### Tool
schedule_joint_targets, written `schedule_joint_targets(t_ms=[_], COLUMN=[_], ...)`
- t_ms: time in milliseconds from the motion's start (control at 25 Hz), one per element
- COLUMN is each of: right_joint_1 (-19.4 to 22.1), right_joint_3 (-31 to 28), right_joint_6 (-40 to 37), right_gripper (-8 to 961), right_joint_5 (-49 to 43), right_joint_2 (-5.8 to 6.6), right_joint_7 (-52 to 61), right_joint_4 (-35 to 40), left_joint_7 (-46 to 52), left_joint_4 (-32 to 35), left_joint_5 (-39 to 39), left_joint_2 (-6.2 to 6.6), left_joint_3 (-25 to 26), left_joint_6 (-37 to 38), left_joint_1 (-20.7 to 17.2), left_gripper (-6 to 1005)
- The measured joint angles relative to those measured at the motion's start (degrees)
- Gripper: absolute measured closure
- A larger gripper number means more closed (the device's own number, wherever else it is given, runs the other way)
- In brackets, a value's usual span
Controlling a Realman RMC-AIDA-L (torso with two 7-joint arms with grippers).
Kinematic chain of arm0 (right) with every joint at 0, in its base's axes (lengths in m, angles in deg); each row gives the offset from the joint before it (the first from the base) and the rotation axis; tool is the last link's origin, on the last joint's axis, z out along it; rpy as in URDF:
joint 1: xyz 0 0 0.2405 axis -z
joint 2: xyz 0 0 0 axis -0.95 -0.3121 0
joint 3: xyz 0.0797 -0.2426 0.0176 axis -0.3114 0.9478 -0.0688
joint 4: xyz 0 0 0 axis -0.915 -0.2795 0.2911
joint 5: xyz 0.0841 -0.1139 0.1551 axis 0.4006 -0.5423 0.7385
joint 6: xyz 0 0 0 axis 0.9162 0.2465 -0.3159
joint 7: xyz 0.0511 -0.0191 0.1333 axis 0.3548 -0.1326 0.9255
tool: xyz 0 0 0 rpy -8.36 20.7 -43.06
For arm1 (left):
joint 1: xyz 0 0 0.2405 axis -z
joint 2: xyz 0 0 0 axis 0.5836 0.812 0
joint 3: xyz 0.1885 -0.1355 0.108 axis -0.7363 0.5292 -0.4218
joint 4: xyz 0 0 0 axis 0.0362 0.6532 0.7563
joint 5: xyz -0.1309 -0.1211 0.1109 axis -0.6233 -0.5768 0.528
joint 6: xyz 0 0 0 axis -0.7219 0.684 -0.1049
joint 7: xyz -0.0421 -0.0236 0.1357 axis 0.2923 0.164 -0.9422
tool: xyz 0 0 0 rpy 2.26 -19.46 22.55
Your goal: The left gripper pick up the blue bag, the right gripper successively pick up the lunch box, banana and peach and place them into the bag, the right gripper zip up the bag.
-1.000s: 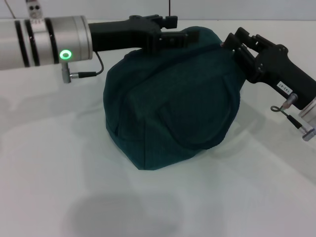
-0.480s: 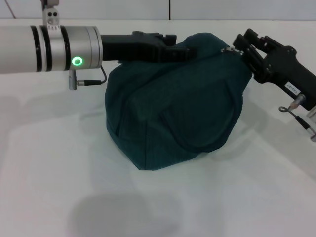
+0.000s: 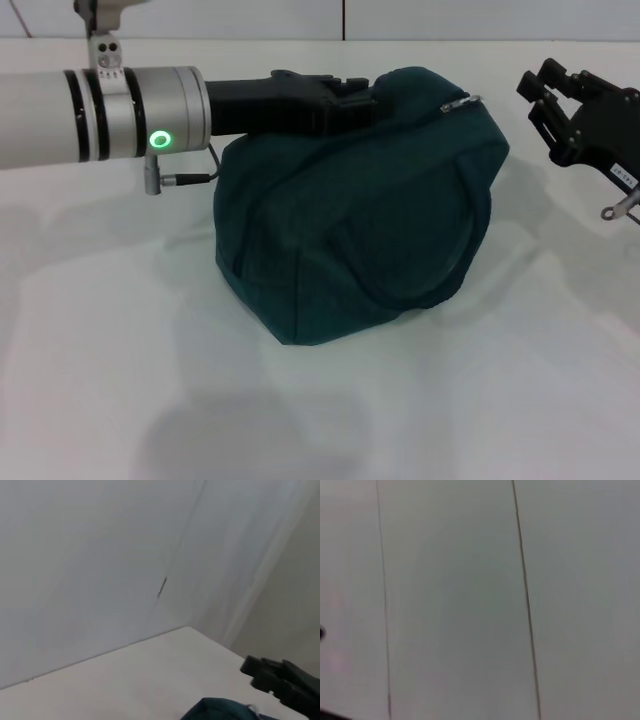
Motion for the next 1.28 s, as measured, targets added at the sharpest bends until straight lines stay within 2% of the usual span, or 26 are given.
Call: schedule_joint_targets(t_ms=[200,480,760,960,1280], right_joint_1=[0.62,0.49,-0.05,-0.36,-0.41], right_joint_3=[-0.04,0.54,4.29,4.68,4.95], right_joint_6=[0.46,2.0,3.21,3.6,4.95], right_gripper=[675,676,675,676,673], right_joint_5=[-0.04,-0.09,-0.3,-4.16,-4.53], right_joint_2=[-0.85,-1.02,-1.17,-1.56,-1.73], right_joint_7=[-5.38,-6.21,-6.27,-6.12,-6.71], right_joint_4=[0.19,0.06,0.89,2.74,5.37], left_joint_7=[-0.58,-1.79,-2.68,-3.35,-3.85], left_joint_4=[0.03,-0.26,-0.31,-0.36,-0.4], left_joint_5=[-1.62,-3.93,-3.65,-3.99,-4.26], left_joint_2=[-0.09,-0.11,-0.19,-0.23,-0.44], left_joint_3=[0.47,1.67,1.69,1.86,2.37], left_joint_6=[2.07,2.5,2.37,2.01,1.89], left_joint_1=[-0.43,-0.93,-1.01,-1.19,-1.31], left_gripper=[583,738,928,945,951])
